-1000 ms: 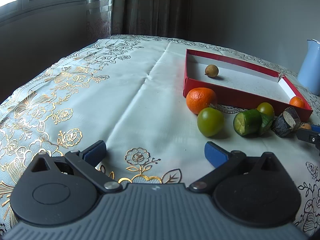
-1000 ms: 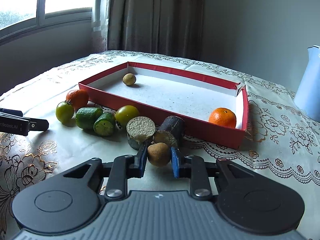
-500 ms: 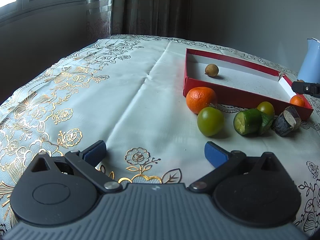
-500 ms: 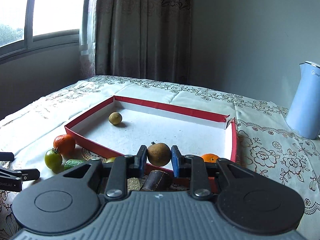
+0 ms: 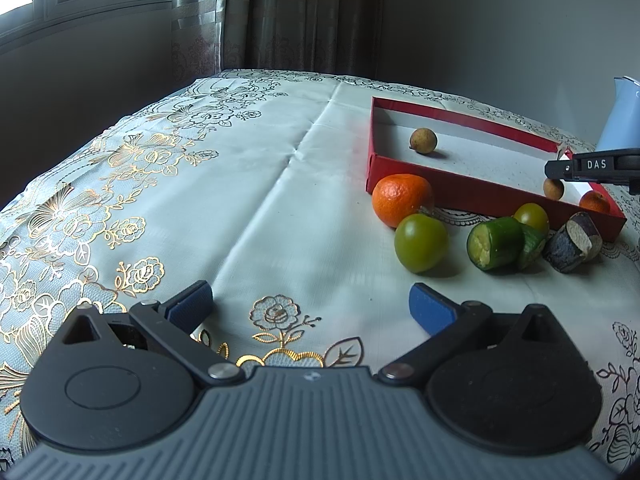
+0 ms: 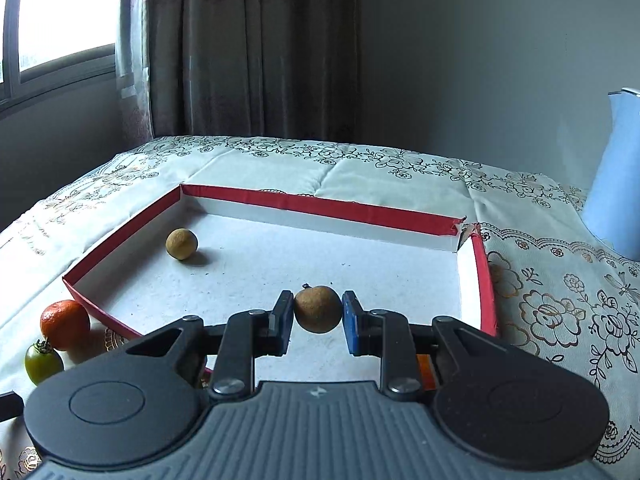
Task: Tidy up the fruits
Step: 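Lift the brown fruit into the tray and open the right gripper, then close the left gripper around a green round fruit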
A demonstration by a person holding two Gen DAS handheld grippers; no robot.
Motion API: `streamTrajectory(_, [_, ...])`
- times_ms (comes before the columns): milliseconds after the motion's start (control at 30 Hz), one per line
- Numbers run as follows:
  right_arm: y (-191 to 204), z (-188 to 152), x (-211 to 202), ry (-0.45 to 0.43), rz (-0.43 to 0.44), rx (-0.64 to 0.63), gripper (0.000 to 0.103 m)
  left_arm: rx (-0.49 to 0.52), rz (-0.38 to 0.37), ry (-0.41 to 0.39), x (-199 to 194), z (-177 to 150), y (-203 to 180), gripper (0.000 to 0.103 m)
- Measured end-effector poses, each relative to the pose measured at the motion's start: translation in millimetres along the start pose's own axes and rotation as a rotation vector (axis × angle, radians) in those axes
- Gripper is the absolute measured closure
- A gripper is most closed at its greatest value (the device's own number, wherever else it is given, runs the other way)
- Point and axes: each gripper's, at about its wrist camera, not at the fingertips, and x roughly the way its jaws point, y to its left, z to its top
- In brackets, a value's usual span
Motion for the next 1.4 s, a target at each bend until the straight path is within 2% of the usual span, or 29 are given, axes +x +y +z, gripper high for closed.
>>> streamTrajectory(167, [-7.4,-3.7,-5.3,0.006,-0.001,0.038,0.077,-0.001,-0.001,0.000,-0.2,-0.1,0.4,0.000])
streamTrajectory(367, [-13.7,-21.5,-47.6,-0.034,0.000,0.035,0.075,-0.001,0.000,0.000,0.0,0.5,-0.9,0.000])
streamTrajectory(433, [-17.2,-33.2,-62.8,-0.040,-0.008,0.034,0.068,-0.004,-0.002,-0.001,-0.1,0.9,-0.6,0.000])
streamTrajectory(467, [-18.9,-39.7,-69.6,-0.043,-0.022,0.035,0.054,-0.006,-0.004,-0.002,-0.3,0.9,-0.6,0.000])
streamTrajectory(500, [-20.5,-46.5,-76.3,-0.051,-0.042,0.037,0.034,-0.016,-0.009,-0.013,-2.0,0.4,0.8,0.000])
streamTrajectory(567, [-23.7,-60.5,-89.8,-0.087,-0.074,0.033,0.021,-0.024,-0.045,-0.053,-7.9,-1.5,3.2,0.000])
streamTrajectory(633, [-26.7,-69.8,-96.1,-0.100,-0.082,0.031,0.021,-0.021,-0.111,-0.113,-16.2,-3.6,4.9,0.000])
streamTrajectory(700, [-31.2,-79.3,-100.3,-0.120,-0.088,0.054,0.021,-0.015,-0.135,-0.175,-23.7,-3.0,3.8,0.000])
streamTrajectory(733, [-32.8,-82.3,-100.7,-0.130,-0.089,0.066,0.021,-0.010,-0.137,-0.178,-24.5,-1.0,2.3,0.000])
streamTrajectory(833, [-36.4,-82.6,-105.7,-0.182,-0.091,0.096,0.021,0.015,-0.125,-0.145,-19.8,7.6,-6.1,0.000])
streamTrajectory(1067, [-45.1,-84.8,-106.2,-0.181,-0.069,0.146,0.021,0.138,-0.059,-0.109,-0.3,25.5,-38.3,0.000])
streamTrajectory(1200, [-50.3,-86.3,-106.4,-0.187,-0.058,0.179,0.021,0.154,-0.001,-0.060,18.2,30.8,-47.4,0.000])
streamTrajectory(1333, [-54.3,-87.7,-106.8,-0.192,-0.050,0.208,0.021,0.148,0.014,-0.032,29.3,30.7,-45.9,0.001])
streamTrajectory(1400, [-56.2,-87.6,-106.3,-0.191,-0.045,0.220,0.021,0.148,-0.007,-0.025,30.6,30.6,-45.6,0.012])
